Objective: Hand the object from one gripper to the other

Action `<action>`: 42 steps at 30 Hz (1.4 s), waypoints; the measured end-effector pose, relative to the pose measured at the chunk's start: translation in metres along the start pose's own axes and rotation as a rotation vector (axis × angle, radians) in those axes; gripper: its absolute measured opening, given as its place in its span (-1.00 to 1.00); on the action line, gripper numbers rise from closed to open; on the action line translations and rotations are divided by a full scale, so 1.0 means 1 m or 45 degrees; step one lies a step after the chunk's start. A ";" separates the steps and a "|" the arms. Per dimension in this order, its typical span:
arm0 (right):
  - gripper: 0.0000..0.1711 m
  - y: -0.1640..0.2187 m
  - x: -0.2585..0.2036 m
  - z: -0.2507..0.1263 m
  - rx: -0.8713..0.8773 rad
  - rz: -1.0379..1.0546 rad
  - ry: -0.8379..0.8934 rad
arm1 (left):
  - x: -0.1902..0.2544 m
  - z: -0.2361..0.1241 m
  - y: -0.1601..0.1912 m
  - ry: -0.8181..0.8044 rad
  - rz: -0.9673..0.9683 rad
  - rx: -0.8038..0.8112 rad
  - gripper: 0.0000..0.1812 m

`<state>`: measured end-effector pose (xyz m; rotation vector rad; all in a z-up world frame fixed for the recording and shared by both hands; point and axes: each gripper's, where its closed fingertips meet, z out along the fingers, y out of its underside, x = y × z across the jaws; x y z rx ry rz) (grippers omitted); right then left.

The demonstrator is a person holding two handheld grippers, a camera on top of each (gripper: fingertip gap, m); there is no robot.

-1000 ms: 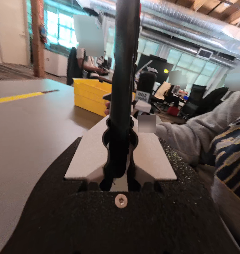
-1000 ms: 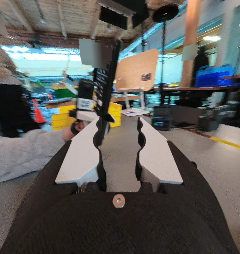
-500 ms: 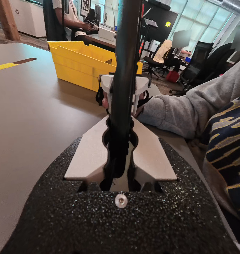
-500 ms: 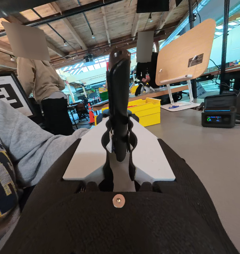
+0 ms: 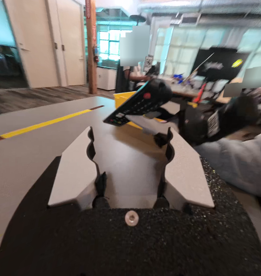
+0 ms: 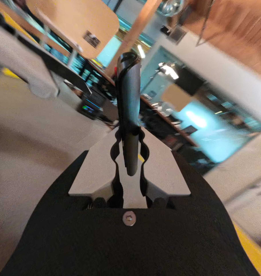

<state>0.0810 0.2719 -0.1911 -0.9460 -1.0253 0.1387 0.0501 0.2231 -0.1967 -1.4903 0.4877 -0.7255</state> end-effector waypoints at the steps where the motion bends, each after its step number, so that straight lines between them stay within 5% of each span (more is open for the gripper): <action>1: -0.75 -0.003 0.002 -0.001 0.013 -0.161 0.066 | 0.005 0.001 -0.002 0.075 -0.123 0.032 0.08; 6: -0.75 -0.022 -0.008 -0.004 0.104 -0.821 0.199 | 0.013 -0.006 -0.015 0.474 -0.810 0.180 0.12; 8: -0.76 -0.024 -0.019 -0.002 0.122 -0.977 0.177 | 0.019 -0.008 -0.015 0.594 -0.951 0.172 -0.04; 13: -0.75 -0.032 -0.039 -0.002 0.181 -1.167 0.139 | 0.030 -0.002 0.008 0.631 -1.004 -0.018 -0.57; 19: -0.54 -0.023 -0.042 0.002 0.141 -1.044 0.062 | 0.019 -0.001 0.026 0.501 -0.927 -0.098 -0.75; 23: -0.36 -0.015 -0.031 0.002 0.094 -0.649 0.003 | -0.003 -0.002 0.026 0.233 -0.602 -0.075 -0.75; 26: -0.37 -0.012 -0.024 0.002 0.072 -0.223 -0.092 | -0.029 -0.010 0.023 -0.113 -0.082 -0.116 -0.75; 29: -0.39 -0.016 -0.046 0.000 0.045 0.485 -0.477 | -0.043 -0.022 0.019 -0.422 0.540 -0.257 -0.75; 32: -0.15 -0.024 -0.065 -0.004 -0.049 1.261 -0.860 | -0.047 -0.026 0.017 -0.642 1.042 -0.391 -0.76; 36: -0.11 -0.017 -0.064 -0.004 -0.164 1.843 -1.036 | -0.042 -0.026 0.015 -0.734 1.524 -0.491 -0.75; 42: -0.27 -0.003 -0.039 -0.005 -0.145 2.434 -1.080 | -0.029 -0.028 0.011 -0.728 1.889 -0.532 -0.76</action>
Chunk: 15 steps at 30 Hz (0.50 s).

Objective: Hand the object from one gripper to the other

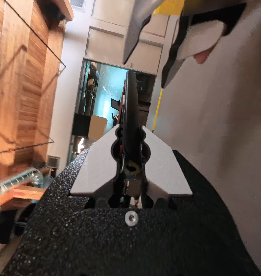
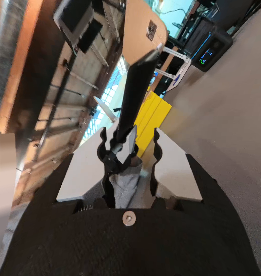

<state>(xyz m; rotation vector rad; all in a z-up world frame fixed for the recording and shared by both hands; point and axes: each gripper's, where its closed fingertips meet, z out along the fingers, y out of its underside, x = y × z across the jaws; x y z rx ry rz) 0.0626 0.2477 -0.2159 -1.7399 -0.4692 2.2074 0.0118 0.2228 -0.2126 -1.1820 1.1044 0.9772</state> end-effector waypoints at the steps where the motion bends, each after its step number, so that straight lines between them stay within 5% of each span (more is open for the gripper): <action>1: -0.28 -0.002 0.002 -0.002 0.012 0.038 0.001 | 0.004 -0.001 -0.004 0.006 0.063 0.014 -0.73; 7: -0.34 -0.009 0.012 -0.008 0.075 0.126 0.031 | 0.031 -0.003 -0.034 0.096 0.252 0.159 -0.76; 9: -0.56 -0.012 0.017 -0.010 0.094 0.131 0.043 | 0.029 -0.003 -0.038 0.100 0.181 0.184 -0.75; 13: -0.67 -0.014 0.018 -0.010 0.122 0.082 0.032 | 0.034 -0.004 -0.037 0.268 -0.212 0.261 -0.65; 15: -0.69 -0.018 0.012 -0.010 0.147 0.009 -0.001 | 0.023 -0.002 -0.033 0.330 -0.606 0.294 -0.21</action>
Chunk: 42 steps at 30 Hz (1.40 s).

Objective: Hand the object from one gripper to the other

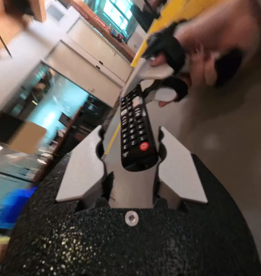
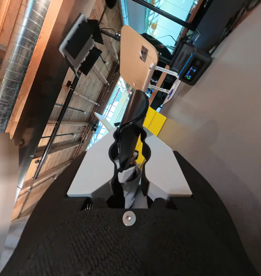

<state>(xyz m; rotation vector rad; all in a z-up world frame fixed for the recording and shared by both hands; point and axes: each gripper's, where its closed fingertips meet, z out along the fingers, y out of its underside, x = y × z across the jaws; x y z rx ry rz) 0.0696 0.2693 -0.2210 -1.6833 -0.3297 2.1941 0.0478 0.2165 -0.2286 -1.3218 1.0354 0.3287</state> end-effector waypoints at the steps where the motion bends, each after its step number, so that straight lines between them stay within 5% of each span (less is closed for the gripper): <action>1: -0.71 -0.003 -0.005 0.000 0.014 -0.047 -0.031 | -0.006 -0.001 0.001 0.037 -0.224 0.036 -0.06; 2: -0.73 -0.005 -0.010 -0.001 0.030 -0.101 -0.063 | -0.012 -0.002 0.000 0.081 -0.448 0.082 0.09; 7: -0.73 -0.011 -0.034 -0.004 0.069 -0.402 -0.193 | -0.024 -0.010 -0.001 0.366 -1.263 0.307 0.05; 11: -0.74 -0.009 -0.052 -0.004 0.110 -0.541 -0.285 | -0.002 -0.008 -0.015 0.717 -1.586 0.376 -0.13; 15: -0.73 -0.004 -0.064 -0.003 0.116 -0.634 -0.339 | 0.024 -0.005 -0.031 0.938 -1.625 0.364 -0.27; 18: -0.73 0.000 -0.068 -0.002 0.102 -0.631 -0.363 | 0.042 -0.004 -0.037 1.023 -1.546 0.318 -0.72; 21: -0.73 -0.002 -0.068 -0.001 0.138 -0.575 -0.362 | 0.043 0.001 -0.031 0.926 -1.445 0.263 -0.74; 25: -0.23 -0.010 -0.054 0.003 0.154 -0.481 -0.239 | 0.028 0.009 -0.010 0.600 -1.149 0.164 -0.75; 30: -0.01 -0.017 -0.033 0.003 0.140 -0.323 -0.093 | -0.002 0.008 0.015 0.125 -0.513 -0.041 -0.75; 36: -0.05 -0.014 -0.013 0.000 0.087 -0.092 0.005 | -0.024 0.001 0.040 -0.248 0.410 -0.429 -0.74; 39: -0.16 -0.010 -0.006 -0.001 0.074 -0.010 0.032 | -0.021 0.003 0.031 -0.281 0.657 -0.429 -0.76; 42: -0.52 -0.011 -0.001 -0.004 0.089 0.022 0.043 | -0.015 0.005 0.024 -0.273 0.755 -0.395 -0.74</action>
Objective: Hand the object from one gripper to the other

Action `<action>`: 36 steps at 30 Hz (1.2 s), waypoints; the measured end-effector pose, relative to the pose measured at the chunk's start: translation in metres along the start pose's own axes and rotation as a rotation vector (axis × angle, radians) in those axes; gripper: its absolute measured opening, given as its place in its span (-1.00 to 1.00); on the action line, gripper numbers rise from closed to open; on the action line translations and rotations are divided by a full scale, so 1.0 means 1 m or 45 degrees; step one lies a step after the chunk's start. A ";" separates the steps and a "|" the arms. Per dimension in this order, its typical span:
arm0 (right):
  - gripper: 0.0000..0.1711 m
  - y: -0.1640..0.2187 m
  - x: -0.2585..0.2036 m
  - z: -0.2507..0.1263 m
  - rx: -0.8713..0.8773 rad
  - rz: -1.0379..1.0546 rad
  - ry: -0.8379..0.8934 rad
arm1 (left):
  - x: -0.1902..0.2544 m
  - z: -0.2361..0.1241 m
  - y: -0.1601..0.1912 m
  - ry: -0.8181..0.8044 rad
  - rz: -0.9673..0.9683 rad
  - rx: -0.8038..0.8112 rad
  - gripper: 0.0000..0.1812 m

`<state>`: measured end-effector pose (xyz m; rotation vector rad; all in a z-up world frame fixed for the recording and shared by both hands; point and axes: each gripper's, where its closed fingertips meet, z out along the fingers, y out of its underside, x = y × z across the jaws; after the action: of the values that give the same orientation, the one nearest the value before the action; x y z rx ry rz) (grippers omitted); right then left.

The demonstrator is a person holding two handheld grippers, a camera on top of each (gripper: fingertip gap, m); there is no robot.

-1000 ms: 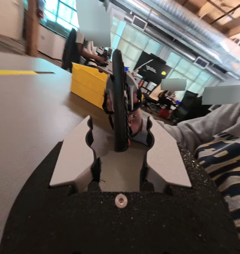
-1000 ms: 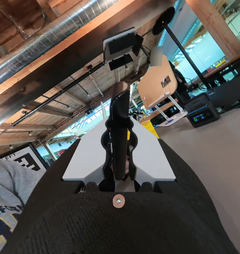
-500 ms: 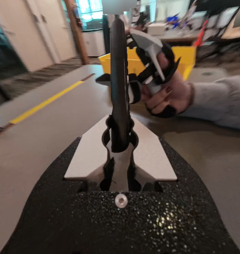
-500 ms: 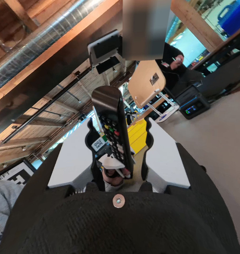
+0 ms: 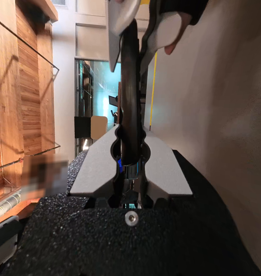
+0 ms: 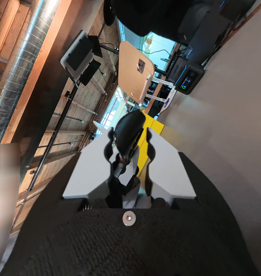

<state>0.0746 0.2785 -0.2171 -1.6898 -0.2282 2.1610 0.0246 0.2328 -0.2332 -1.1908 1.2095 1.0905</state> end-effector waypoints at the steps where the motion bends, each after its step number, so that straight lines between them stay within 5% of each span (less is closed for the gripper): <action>1: -0.63 -0.001 0.001 -0.001 0.003 0.002 0.004 | 0.001 0.000 0.000 0.006 -0.002 0.004 -0.75; 5: -0.65 0.001 0.007 0.000 -0.016 -0.065 0.049 | 0.012 0.006 0.008 0.113 -0.224 0.020 -0.69; 10: -0.67 -0.003 -0.006 0.002 0.019 -0.305 0.055 | 0.007 0.011 0.029 0.214 -0.884 0.044 -0.02; 13: -0.67 -0.006 -0.026 0.002 0.069 -0.518 0.020 | 0.006 0.012 0.039 0.310 -1.273 0.075 0.13; 21: -0.71 -0.001 -0.070 0.000 0.174 -1.163 0.009 | 0.000 0.013 0.050 0.431 -1.897 0.178 0.15; 26: -0.74 0.020 -0.079 0.006 0.120 -1.652 0.091 | -0.016 0.004 0.044 0.558 -2.265 0.411 0.07; 32: -0.74 0.055 -0.069 0.019 -0.029 -2.574 0.337 | -0.037 -0.019 0.010 0.950 -2.530 0.840 -0.01; 36: -0.74 0.059 -0.050 0.024 -0.076 -3.157 0.569 | -0.039 -0.029 -0.013 1.174 -2.552 0.936 -0.02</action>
<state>0.0501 0.2072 -0.1871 -0.5235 -1.2396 -0.1056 0.0325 0.2039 -0.1935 -1.4573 0.3171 -1.3566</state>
